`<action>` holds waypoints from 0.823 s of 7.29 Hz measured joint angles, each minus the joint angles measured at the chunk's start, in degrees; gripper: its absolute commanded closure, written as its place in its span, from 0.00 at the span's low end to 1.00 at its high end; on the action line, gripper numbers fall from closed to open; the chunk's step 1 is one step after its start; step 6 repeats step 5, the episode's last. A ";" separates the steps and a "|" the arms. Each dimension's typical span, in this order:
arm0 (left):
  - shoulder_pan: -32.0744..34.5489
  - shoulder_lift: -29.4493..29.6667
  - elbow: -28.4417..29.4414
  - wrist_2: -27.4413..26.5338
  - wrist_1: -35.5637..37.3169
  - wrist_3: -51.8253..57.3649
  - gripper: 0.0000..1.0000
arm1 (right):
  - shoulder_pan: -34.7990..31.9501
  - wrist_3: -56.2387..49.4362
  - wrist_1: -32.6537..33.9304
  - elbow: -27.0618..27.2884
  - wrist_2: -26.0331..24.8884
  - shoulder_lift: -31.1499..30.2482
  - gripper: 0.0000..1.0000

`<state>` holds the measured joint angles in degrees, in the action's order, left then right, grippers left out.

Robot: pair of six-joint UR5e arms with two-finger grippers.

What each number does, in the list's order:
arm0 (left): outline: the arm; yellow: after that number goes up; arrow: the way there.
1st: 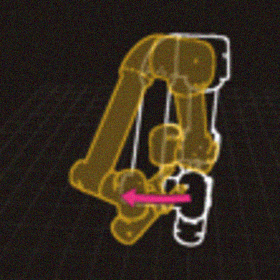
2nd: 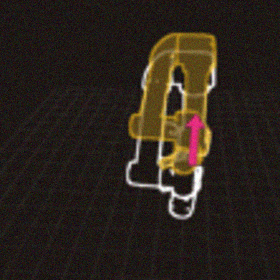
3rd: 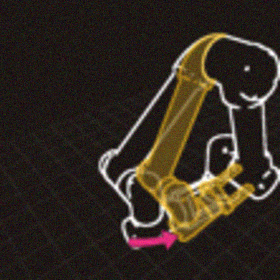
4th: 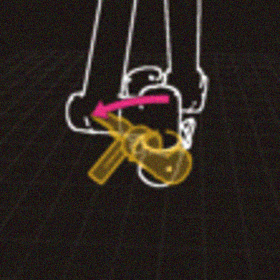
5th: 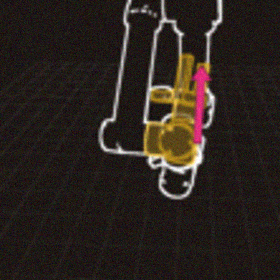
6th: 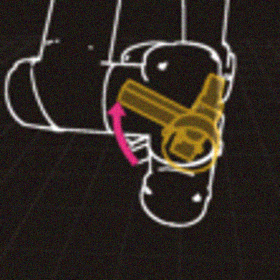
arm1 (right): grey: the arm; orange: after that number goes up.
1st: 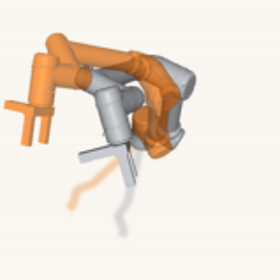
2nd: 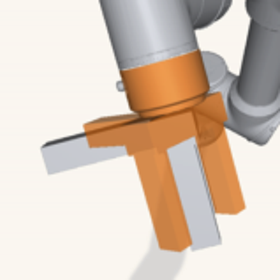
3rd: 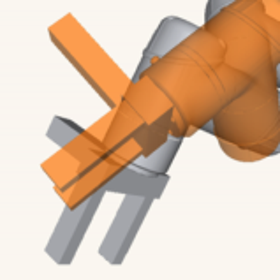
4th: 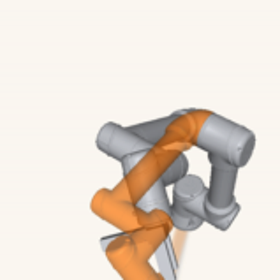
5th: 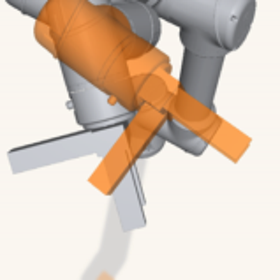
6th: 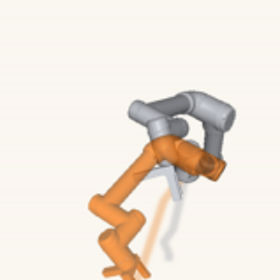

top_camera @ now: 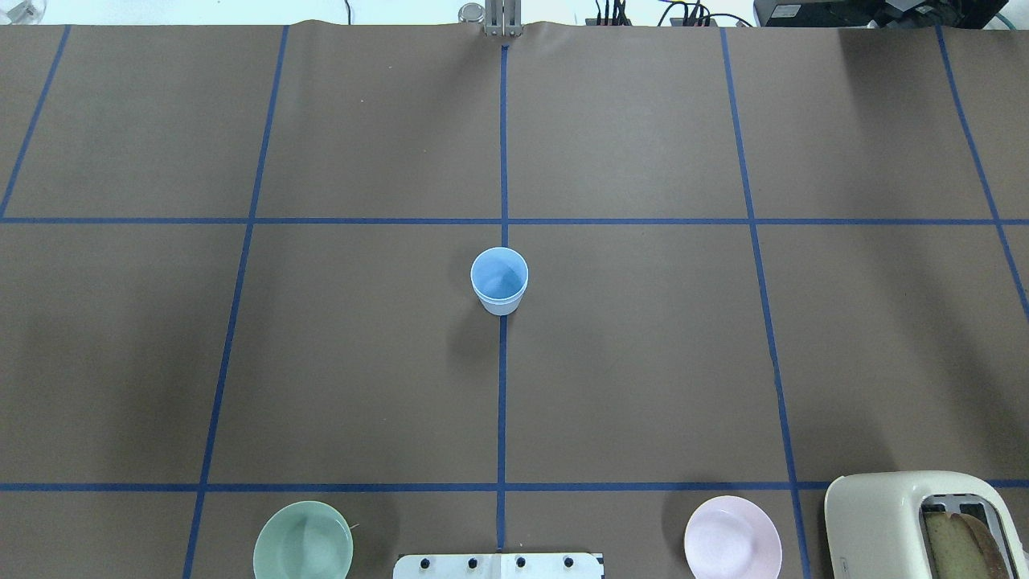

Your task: Stack blue cups with both arms

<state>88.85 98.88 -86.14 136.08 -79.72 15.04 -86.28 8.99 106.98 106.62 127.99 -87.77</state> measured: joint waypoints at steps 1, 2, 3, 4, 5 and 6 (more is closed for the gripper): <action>0.00 -0.75 -0.28 -0.08 0.04 0.00 0.02 | -0.07 -2.65 0.69 1.59 0.11 -2.83 0.00; -0.01 -1.50 -0.46 -0.17 0.02 -0.01 0.02 | -0.09 -4.11 0.72 2.23 0.21 -4.90 0.00; -0.04 -2.22 -0.84 -0.24 0.01 -0.01 0.02 | -0.09 -4.65 0.59 2.46 0.32 -6.26 0.00; -0.07 -2.85 -1.35 -0.27 0.02 -0.02 0.02 | -0.07 -4.83 0.49 2.54 0.45 -7.12 0.00; -0.07 -3.39 -1.77 -0.26 0.04 -0.06 0.02 | -0.04 -4.86 0.45 2.57 0.56 -7.44 0.00; -0.07 -3.39 -1.77 -0.26 0.04 -0.06 0.02 | -0.04 -4.86 0.45 2.57 0.56 -7.44 0.00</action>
